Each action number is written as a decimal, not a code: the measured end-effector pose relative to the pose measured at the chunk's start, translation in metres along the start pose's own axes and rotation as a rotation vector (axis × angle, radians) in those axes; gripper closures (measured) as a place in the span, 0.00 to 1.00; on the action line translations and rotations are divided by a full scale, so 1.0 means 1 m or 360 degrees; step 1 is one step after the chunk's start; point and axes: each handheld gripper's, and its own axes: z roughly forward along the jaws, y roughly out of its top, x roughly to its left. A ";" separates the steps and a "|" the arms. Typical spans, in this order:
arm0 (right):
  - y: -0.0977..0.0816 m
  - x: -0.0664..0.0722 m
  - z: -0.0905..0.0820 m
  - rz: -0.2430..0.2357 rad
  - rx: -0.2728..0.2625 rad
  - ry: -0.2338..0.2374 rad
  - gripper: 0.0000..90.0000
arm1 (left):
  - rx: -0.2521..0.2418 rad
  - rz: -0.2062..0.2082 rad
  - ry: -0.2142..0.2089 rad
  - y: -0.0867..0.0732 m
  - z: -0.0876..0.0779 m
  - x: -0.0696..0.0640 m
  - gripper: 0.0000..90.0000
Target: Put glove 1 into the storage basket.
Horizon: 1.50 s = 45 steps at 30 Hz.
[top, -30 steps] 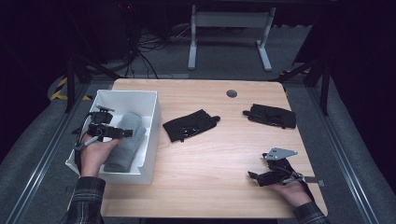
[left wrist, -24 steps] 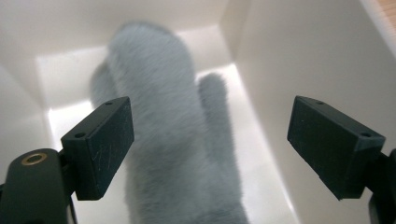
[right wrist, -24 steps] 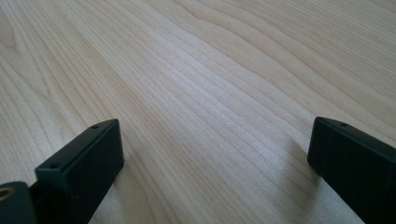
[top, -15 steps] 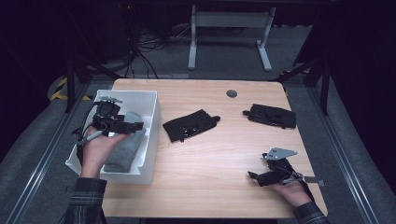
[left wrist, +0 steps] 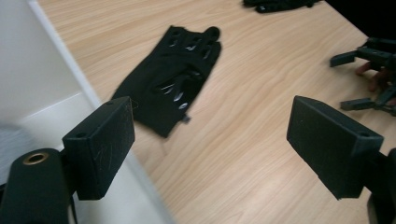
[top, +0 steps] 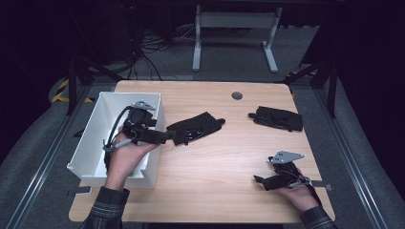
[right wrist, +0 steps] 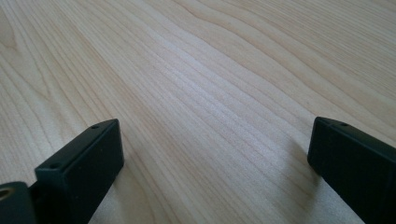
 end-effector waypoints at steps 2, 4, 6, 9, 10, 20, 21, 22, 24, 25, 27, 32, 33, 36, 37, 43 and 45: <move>0.000 0.000 0.000 0.0000 0.0000 0.0000 0.04 | -0.0007 0.0028 -0.0015 0.002 0.006 -0.009 0.18; 0.000 0.000 0.000 0.0000 0.0000 0.0000 0.04 | -0.0015 0.0041 -0.0029 0.004 0.012 -0.019 0.18; 0.000 0.000 0.000 0.0000 0.0001 0.0000 0.04 | -0.0006 0.0085 -0.0033 0.005 0.018 -0.029 0.18; 0.000 0.000 0.000 -0.0001 0.0003 0.0003 0.04 | 0.0003 0.0125 -0.0040 0.004 0.030 -0.044 0.18; 0.000 0.000 0.000 0.0000 0.0004 0.0003 0.04 | 0.0005 0.0138 -0.0040 0.003 0.033 -0.047 0.18; -0.005 -0.004 -0.005 -0.0031 -0.0003 0.0029 0.04 | 0.0094 0.0268 -0.0047 -0.016 0.074 -0.075 0.18; -0.006 -0.005 -0.006 -0.0027 -0.0001 0.0032 0.04 | 0.0104 0.0268 -0.0046 -0.018 0.078 -0.076 0.18; -0.007 -0.006 -0.007 -0.0030 -0.0002 0.0031 0.04 | 0.0113 0.0278 -0.0052 -0.021 0.082 -0.077 0.18; -0.008 -0.007 -0.008 -0.0033 -0.0002 0.0035 0.04 | 0.0130 0.0286 -0.0062 -0.028 0.091 -0.078 0.18; -0.008 -0.007 -0.008 -0.0032 -0.0002 0.0035 0.04 | 0.0132 0.0287 -0.0066 -0.032 0.096 -0.079 0.18; -0.008 -0.007 -0.008 -0.0033 -0.0001 0.0035 0.04 | 0.0142 0.0295 -0.0078 -0.040 0.105 -0.078 0.18; -0.008 -0.008 -0.008 -0.0035 0.0004 0.0035 0.03 | 0.0209 0.0334 -0.0070 -0.059 0.123 -0.075 0.18; -0.008 -0.008 -0.008 -0.0036 0.0006 0.0034 0.03 | 0.0216 0.0339 -0.0067 -0.063 0.125 -0.074 0.18; -0.005 -0.007 -0.008 -0.0042 0.0035 0.0049 0.06 | 0.0222 0.0339 -0.0075 -0.075 0.131 -0.068 0.18; -0.004 -0.007 -0.009 -0.0054 0.0052 0.0056 0.09 | 0.0235 0.0342 -0.0069 -0.080 0.133 -0.065 0.18; 0.001 -0.006 -0.009 -0.0081 0.0085 0.0079 0.12 | 0.0273 0.0342 -0.0038 -0.094 0.139 -0.056 0.15; 0.002 -0.006 -0.011 -0.0082 0.0078 0.0080 0.13 | 0.0272 0.0369 -0.0010 -0.098 0.140 -0.056 0.14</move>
